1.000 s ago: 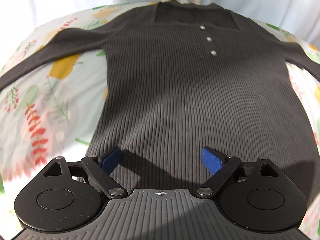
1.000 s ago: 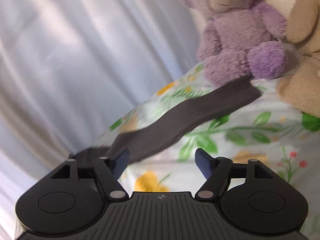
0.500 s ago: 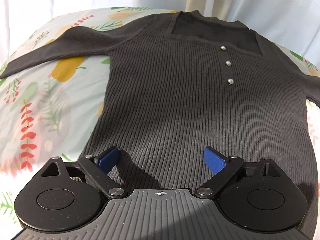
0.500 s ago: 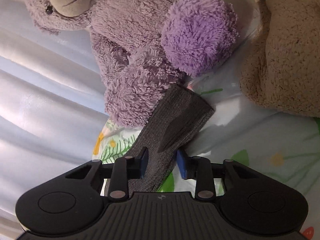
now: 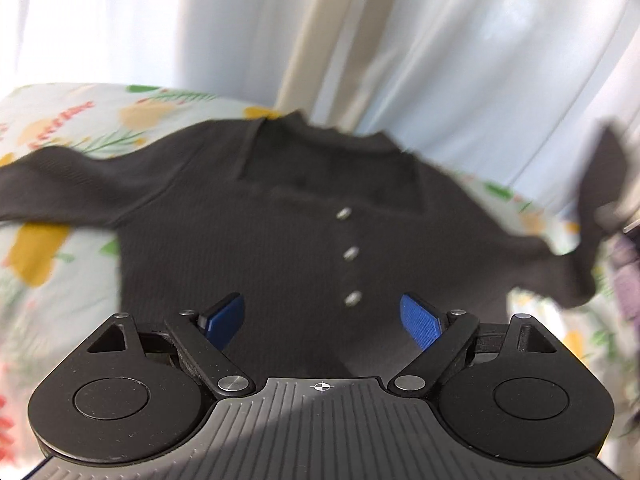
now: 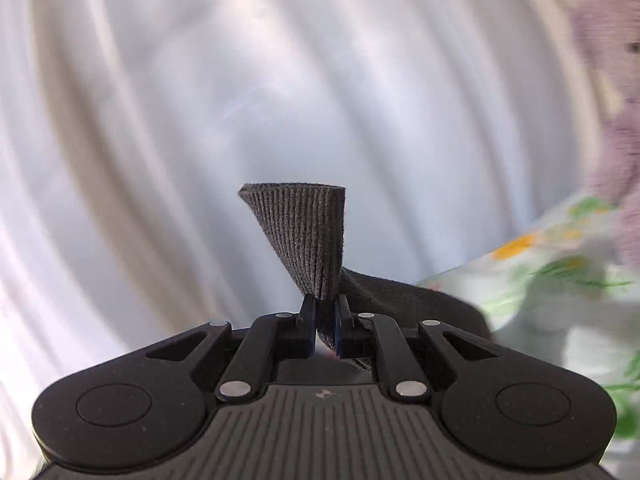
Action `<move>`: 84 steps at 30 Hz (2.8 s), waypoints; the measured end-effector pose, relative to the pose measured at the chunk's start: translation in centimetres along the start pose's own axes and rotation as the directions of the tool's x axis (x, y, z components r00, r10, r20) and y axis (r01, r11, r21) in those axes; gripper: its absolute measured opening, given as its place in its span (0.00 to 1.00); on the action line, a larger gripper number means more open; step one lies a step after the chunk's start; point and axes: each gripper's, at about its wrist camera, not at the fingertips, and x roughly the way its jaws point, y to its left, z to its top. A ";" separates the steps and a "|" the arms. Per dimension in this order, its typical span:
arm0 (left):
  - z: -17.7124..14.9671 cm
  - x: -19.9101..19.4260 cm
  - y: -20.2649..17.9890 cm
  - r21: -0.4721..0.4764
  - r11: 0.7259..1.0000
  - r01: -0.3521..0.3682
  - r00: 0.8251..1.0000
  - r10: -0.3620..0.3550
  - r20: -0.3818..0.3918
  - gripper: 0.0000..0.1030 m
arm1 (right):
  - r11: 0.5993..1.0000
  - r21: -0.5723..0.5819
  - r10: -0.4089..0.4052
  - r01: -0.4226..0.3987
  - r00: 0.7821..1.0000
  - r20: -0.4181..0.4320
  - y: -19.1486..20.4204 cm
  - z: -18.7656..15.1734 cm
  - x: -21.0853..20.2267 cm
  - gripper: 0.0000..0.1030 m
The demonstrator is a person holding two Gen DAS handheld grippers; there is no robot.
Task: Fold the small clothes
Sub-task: 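Carry the sleeve across the sweater body with the right gripper and release, then grasp the other sleeve with the left gripper and lift it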
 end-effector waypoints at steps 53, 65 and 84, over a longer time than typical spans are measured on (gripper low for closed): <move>9.3 8.0 8.1 -0.039 0.999 -0.005 1.000 0.006 0.014 0.06 | 0.954 0.279 0.006 0.108 0.925 -0.379 -2.5 -6.4 9.9 0.29; 10.1 9.5 9.9 -0.005 0.992 -0.125 0.992 0.125 0.007 0.06 | 0.988 0.149 0.023 0.032 0.934 -0.356 -1.0 -4.5 9.1 0.35; 9.7 10.5 9.5 0.028 0.996 -0.085 0.995 0.084 0.048 0.07 | 0.944 -0.208 -0.312 0.257 0.900 -0.303 0.9 -5.5 15.6 0.10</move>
